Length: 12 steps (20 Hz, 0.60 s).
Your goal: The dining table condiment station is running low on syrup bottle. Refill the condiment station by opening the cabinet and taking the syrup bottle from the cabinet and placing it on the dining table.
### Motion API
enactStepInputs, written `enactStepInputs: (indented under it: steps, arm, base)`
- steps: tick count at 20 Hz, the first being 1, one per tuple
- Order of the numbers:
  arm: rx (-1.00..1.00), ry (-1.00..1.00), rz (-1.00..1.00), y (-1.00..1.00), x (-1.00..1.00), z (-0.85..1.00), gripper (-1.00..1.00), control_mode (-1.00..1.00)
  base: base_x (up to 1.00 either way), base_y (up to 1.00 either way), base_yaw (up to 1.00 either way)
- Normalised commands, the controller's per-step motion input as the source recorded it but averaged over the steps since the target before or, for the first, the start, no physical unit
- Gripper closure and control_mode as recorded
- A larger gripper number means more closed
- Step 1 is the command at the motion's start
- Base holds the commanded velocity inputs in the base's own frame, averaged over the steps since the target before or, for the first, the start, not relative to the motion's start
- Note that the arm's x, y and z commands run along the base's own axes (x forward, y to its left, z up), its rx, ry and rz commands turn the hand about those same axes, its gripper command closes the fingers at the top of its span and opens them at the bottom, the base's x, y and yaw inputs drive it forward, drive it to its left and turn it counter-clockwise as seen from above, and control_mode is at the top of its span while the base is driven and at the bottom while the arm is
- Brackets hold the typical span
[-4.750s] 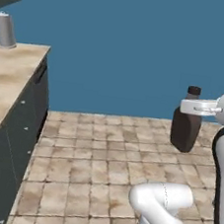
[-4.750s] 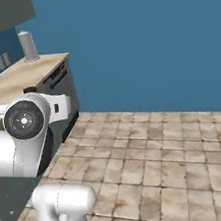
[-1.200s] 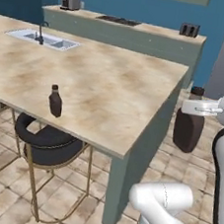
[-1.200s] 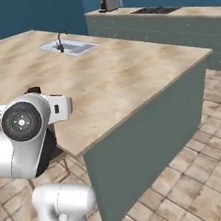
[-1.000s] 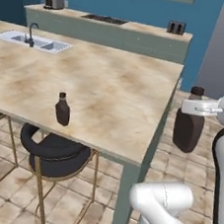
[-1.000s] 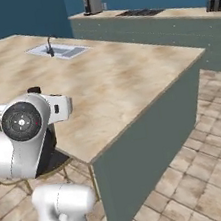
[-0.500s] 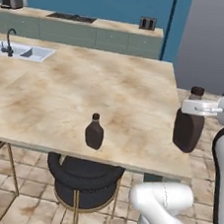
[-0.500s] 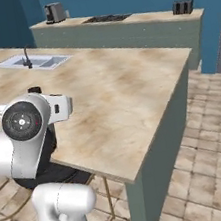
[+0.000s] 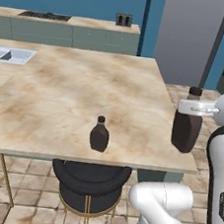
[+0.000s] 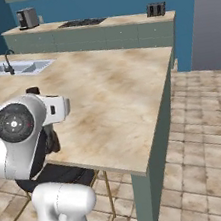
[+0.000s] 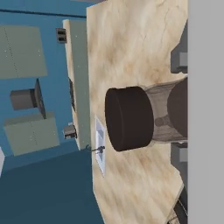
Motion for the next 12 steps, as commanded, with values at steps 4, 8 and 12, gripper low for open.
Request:
enactStepInputs:
  steps: [4, 8, 12]
  arm:
    - [0.00, 0.00, 0.01, 0.00, 0.00, 0.00, 1.00, -1.00]
    - [0.00, 0.09, 0.33, 0.00, 0.12, -0.02, 1.00, -1.00]
    - [-0.01, 0.21, 0.60, 0.05, 0.28, -0.08, 1.00, -1.00]
  base:
    - [0.00, 0.00, 0.00]
    - [0.00, 0.00, 0.00]
    - [0.00, 0.00, 0.00]
